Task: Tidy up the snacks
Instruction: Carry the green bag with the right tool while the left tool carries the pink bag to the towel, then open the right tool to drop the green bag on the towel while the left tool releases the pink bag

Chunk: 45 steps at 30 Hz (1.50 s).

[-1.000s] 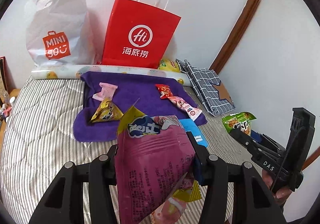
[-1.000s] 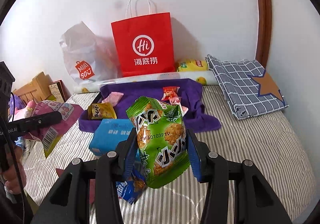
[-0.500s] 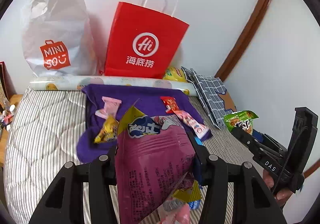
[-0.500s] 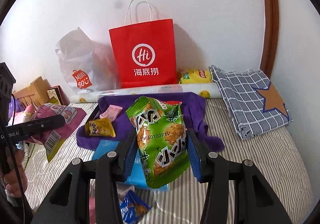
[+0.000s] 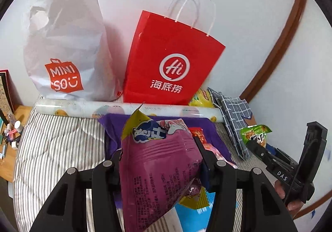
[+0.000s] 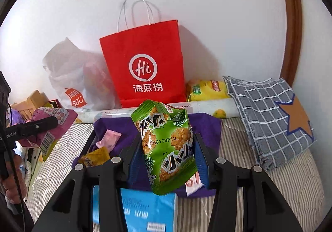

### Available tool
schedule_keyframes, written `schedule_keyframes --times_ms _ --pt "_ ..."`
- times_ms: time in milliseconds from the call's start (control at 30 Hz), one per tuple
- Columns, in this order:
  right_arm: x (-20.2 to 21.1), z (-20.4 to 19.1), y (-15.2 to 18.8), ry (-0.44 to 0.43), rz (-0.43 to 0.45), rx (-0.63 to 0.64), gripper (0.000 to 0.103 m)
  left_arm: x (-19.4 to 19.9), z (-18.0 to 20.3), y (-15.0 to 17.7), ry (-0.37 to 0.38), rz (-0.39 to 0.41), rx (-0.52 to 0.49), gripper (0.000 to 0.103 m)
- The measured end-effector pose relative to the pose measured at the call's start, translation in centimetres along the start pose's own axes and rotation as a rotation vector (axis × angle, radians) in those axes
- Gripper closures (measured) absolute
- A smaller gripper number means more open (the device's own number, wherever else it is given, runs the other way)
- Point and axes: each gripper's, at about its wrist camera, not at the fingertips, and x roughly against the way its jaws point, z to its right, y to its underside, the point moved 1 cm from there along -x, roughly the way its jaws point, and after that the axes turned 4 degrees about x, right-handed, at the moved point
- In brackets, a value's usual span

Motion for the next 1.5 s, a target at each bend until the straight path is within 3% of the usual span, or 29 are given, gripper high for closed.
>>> schedule_keyframes --times_ms 367,700,1267,1400,1467,1500 --pt "-6.2 -1.0 -0.5 -0.059 -0.083 0.009 0.056 -6.5 -1.4 -2.2 -0.007 -0.051 0.049 0.052" --pt "-11.0 -0.3 2.6 -0.057 -0.225 0.014 0.056 -12.2 -2.1 -0.3 -0.052 -0.162 0.037 0.052" --pt "-11.6 -0.2 3.1 -0.056 -0.265 0.021 0.055 -14.8 -1.1 1.1 -0.089 -0.232 -0.002 0.051" --pt "-10.9 -0.3 3.0 -0.064 -0.234 0.026 0.048 -15.1 -0.9 1.3 -0.089 -0.248 -0.006 0.051" --pt "-10.4 -0.4 2.8 -0.070 -0.216 0.029 0.043 -15.3 -0.7 1.4 -0.088 -0.251 -0.010 0.046" --pt "-10.2 -0.5 2.7 -0.074 -0.205 0.031 0.040 -15.3 -0.5 1.4 -0.100 -0.248 -0.014 0.038"
